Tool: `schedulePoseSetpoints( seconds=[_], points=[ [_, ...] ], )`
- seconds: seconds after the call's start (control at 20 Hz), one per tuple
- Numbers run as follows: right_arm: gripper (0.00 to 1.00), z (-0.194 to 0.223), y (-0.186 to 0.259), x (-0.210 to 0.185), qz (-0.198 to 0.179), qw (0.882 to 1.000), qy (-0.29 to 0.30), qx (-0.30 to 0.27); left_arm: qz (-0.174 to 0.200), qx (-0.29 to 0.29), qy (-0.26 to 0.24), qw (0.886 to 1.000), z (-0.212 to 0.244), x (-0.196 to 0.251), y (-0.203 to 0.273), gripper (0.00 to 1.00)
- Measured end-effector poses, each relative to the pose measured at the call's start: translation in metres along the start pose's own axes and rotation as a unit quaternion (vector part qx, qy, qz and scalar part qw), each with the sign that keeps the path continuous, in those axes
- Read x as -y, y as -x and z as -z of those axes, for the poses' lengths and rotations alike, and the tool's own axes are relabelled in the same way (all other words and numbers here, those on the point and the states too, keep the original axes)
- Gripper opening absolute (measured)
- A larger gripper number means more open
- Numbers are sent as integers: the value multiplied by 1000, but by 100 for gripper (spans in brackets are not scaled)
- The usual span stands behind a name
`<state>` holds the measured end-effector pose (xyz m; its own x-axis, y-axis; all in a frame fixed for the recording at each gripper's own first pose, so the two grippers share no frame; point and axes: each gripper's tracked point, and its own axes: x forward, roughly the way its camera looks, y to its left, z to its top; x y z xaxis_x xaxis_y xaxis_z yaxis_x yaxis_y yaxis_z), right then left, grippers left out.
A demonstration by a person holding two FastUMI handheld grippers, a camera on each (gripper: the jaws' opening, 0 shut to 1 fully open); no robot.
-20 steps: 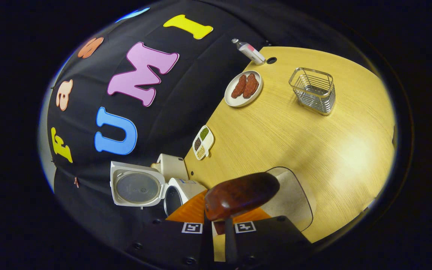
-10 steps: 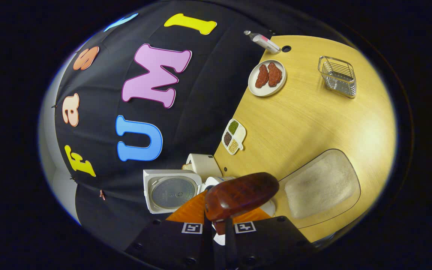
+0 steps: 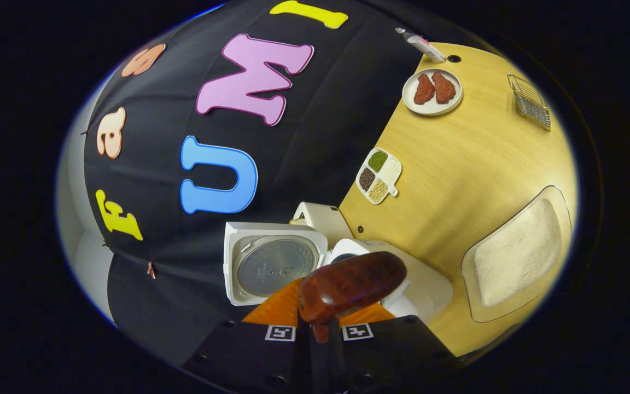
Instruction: Close the left gripper, press the button to open the rice cooker; take a wooden spoon from the chopstick holder with the right hand, scoop a spoonful of rice and pour it into the rice cooker, then put the wooden spoon back into the chopstick holder.
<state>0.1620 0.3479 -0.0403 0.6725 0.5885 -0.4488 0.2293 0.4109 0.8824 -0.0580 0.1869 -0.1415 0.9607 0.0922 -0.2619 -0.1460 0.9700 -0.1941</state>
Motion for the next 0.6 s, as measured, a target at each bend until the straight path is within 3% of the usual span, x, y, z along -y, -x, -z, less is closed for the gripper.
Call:
schedulePoseSetpoints(
  seconds=[0.35,0.6],
  points=[
    [16,44,-46,-25,1,993,118,14,-26,6,1,1000,-15,-36,1,96],
    [16,56,-69,-20,12,973,227,31,-28,26,7,999,-32,-47,7,96]
  ],
)
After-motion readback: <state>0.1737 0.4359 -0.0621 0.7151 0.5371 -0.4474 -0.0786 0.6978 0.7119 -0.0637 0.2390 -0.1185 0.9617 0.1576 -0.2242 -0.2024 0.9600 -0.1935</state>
